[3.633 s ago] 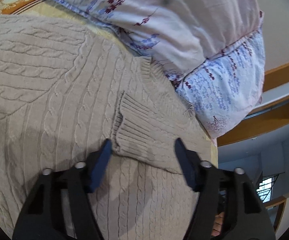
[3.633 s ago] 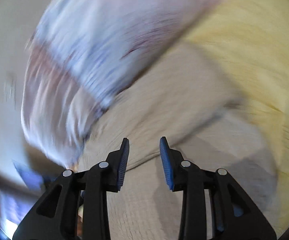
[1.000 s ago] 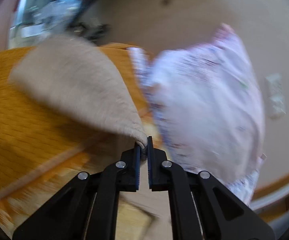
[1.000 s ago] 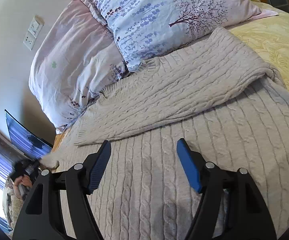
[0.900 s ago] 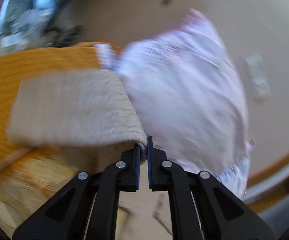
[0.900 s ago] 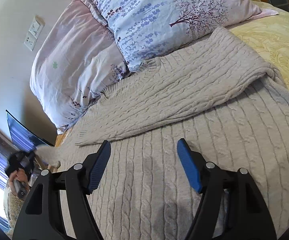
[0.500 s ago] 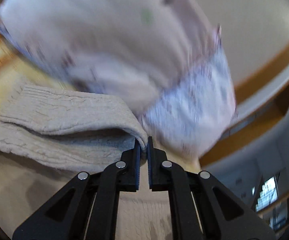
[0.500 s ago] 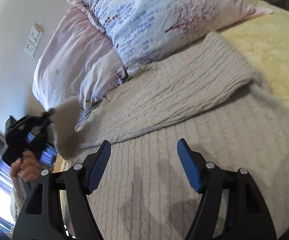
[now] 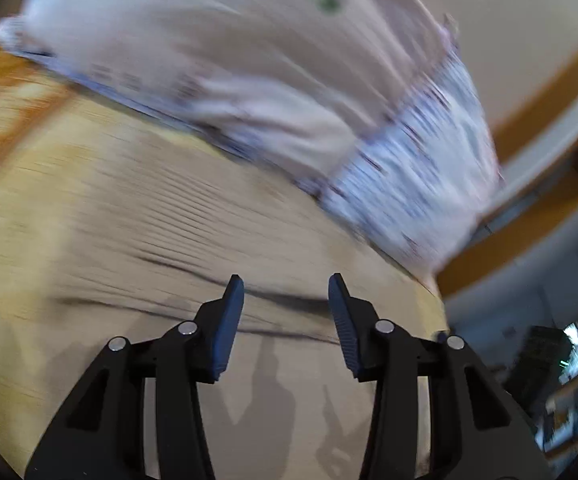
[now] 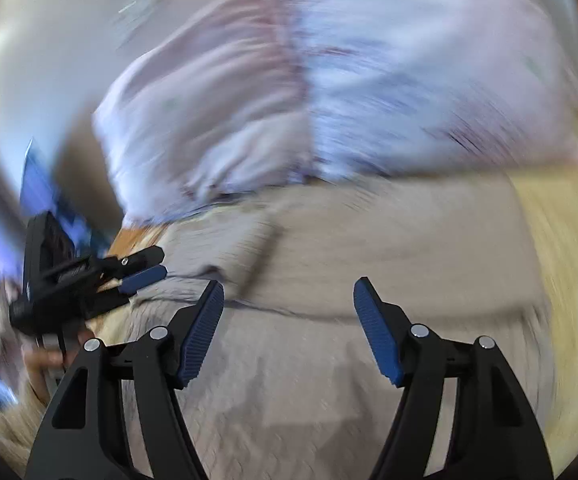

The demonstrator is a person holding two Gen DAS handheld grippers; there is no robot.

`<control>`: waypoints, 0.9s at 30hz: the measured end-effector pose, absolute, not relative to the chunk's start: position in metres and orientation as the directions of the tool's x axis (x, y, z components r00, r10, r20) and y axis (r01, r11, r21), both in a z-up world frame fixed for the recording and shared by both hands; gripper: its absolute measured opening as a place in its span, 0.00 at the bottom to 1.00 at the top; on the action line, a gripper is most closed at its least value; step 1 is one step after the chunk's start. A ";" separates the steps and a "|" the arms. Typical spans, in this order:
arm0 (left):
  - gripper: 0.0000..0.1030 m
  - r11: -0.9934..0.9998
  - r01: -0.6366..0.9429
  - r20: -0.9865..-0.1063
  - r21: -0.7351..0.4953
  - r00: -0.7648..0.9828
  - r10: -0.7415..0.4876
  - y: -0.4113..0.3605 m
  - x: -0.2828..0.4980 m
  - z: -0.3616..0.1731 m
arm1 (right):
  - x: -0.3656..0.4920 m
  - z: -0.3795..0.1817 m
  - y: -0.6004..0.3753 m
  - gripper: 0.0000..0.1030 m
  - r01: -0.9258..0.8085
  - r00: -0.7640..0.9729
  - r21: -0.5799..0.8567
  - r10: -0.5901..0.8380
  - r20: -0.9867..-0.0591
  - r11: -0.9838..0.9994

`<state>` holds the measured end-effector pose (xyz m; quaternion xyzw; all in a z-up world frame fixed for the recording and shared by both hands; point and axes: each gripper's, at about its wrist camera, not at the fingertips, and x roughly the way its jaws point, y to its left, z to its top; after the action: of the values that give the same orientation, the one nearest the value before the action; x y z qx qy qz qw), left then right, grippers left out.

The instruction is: Fold small clothes

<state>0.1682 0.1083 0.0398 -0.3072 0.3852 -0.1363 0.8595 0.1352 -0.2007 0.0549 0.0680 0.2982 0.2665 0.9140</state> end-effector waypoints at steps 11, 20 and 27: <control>0.27 0.808 -0.209 -0.710 -0.551 0.626 -0.322 0.167 0.170 0.002 | 0.183 0.026 -0.024 0.41 -0.749 0.512 -0.005 0.573 -0.640 0.663; 0.26 0.807 -0.192 -0.702 -0.559 0.627 -0.337 0.171 0.169 -0.003 | 0.196 -0.001 -0.009 0.09 -0.718 0.531 -0.021 0.527 -0.664 0.696; 0.27 0.803 -0.192 -0.697 -0.564 0.633 -0.338 0.170 0.167 -0.003 | 0.200 0.040 -0.084 0.03 -0.562 0.641 0.227 0.592 -0.488 0.795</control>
<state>0.1672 0.1705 -0.0031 -0.3110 0.4265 -0.0430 0.8483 0.1997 -0.0845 0.0404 0.0272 0.2792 0.3187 0.9054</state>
